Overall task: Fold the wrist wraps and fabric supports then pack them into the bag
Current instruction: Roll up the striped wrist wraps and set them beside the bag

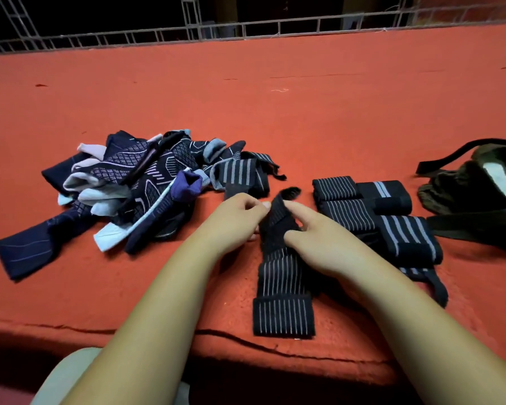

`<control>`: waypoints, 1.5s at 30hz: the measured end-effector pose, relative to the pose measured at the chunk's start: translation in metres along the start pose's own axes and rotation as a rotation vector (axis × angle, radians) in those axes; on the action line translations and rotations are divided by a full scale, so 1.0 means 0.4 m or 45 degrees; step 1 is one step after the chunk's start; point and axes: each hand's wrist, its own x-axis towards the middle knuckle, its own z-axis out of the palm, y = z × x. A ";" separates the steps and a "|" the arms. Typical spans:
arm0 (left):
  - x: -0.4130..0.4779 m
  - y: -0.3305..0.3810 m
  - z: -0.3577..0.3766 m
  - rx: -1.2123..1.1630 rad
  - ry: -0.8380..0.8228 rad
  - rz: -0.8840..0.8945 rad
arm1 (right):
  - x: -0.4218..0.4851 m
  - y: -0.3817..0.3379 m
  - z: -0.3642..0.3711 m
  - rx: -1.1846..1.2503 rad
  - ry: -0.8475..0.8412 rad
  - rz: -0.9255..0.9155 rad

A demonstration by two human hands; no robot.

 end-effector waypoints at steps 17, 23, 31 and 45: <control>0.001 0.044 0.002 -1.283 -0.170 -0.036 | 0.019 -0.008 0.026 0.293 0.279 0.071; -0.010 0.048 0.007 -1.197 -0.207 0.089 | 0.026 -0.007 0.036 0.556 0.386 -0.028; -0.014 0.045 -0.012 -0.995 -0.105 0.230 | 0.035 0.001 0.031 0.733 0.303 -0.012; -0.009 0.033 -0.057 -0.868 0.162 0.163 | 0.030 0.001 0.010 0.871 0.225 -0.051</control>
